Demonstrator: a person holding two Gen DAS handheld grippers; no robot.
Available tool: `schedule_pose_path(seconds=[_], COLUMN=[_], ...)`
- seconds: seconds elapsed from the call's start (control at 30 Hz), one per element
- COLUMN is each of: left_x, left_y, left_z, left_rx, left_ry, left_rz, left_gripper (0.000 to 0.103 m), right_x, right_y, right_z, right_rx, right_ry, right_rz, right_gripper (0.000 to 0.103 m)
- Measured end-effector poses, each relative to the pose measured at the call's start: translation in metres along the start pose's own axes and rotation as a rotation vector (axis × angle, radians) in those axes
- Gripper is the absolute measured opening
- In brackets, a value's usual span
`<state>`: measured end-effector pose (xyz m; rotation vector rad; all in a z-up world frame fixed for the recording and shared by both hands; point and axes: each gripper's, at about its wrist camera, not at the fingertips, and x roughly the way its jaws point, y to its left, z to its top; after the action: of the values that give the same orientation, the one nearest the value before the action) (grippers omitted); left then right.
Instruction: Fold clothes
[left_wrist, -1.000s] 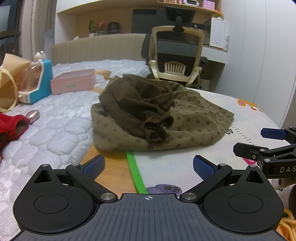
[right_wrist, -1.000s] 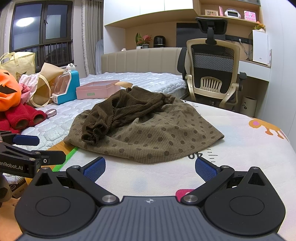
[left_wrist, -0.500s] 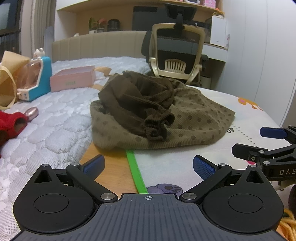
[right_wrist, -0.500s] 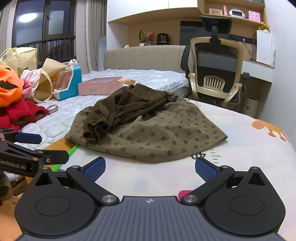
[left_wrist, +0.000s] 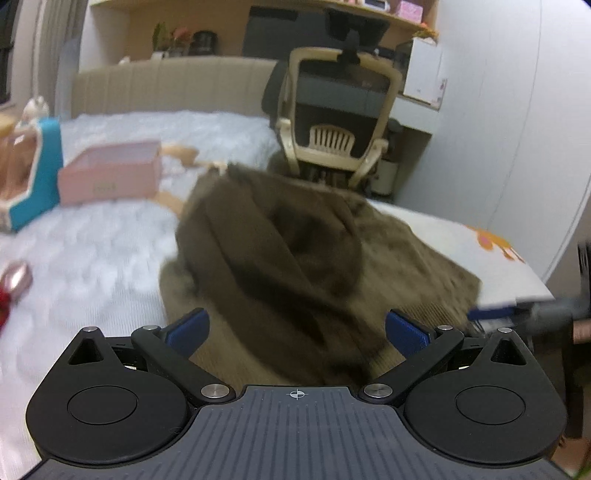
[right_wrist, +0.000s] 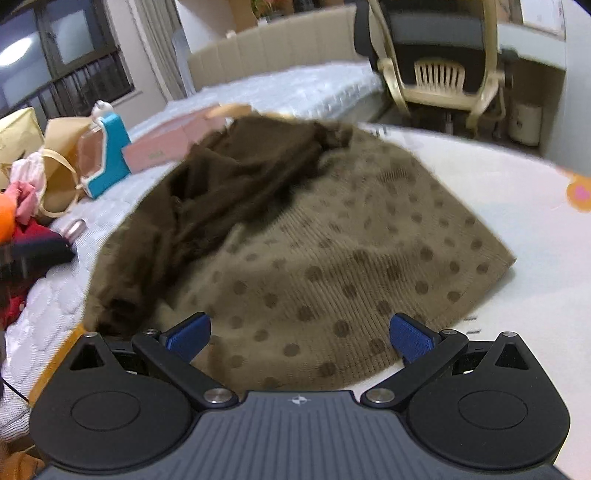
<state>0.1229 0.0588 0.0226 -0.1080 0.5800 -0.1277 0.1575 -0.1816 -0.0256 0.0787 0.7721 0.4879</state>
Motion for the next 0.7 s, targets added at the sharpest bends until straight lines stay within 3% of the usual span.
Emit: schedule_pose_path(seconds=[0.13, 0.23, 0.33, 0.4, 0.43, 0.47, 0.53, 0.6, 0.7], left_x=[0.036, 0.068, 0.094, 0.106, 0.113, 0.12, 0.138, 0.158, 0.184], left_y=[0.036, 0.066, 0.095, 0.112, 0.118, 0.123, 0.129, 0.134, 0.14], left_z=[0.025, 0.037, 0.046, 0.051, 0.055, 0.059, 0.067, 0.074, 0.076], left_rx=[-0.055, -0.126, -0.226, -0.277, -0.287, -0.291, -0.28, -0.274, -0.294], left_ry=[-0.003, 0.032, 0.082, 0.099, 0.104, 0.111, 0.126, 0.138, 0.16], left_rz=[-0.003, -0.009, -0.027, -0.057, -0.071, -0.085, -0.098, -0.099, -0.149], left_gripper=[0.103, 0.103, 0.103, 0.103, 0.103, 0.103, 0.103, 0.103, 0.103], right_x=[0.023, 0.032, 0.019, 0.011, 0.018, 0.027, 0.067, 0.109, 0.171], right_y=[-0.008, 0.006, 0.009, 0.013, 0.012, 0.011, 0.0, -0.012, -0.03], right_z=[0.01, 0.019, 0.044, 0.07, 0.087, 0.104, 0.126, 0.146, 0.177], right_rx=[0.031, -0.059, -0.143, -0.245, -0.277, -0.306, -0.262, -0.212, -0.137], right_ry=[0.042, 0.126, 0.037, -0.111, -0.141, -0.164, -0.136, -0.104, -0.056], right_rz=[-0.01, -0.061, 0.015, -0.013, -0.027, -0.04, -0.039, -0.035, -0.031], right_gripper=[0.103, 0.103, 0.103, 0.103, 0.102, 0.101, 0.081, 0.071, 0.068])
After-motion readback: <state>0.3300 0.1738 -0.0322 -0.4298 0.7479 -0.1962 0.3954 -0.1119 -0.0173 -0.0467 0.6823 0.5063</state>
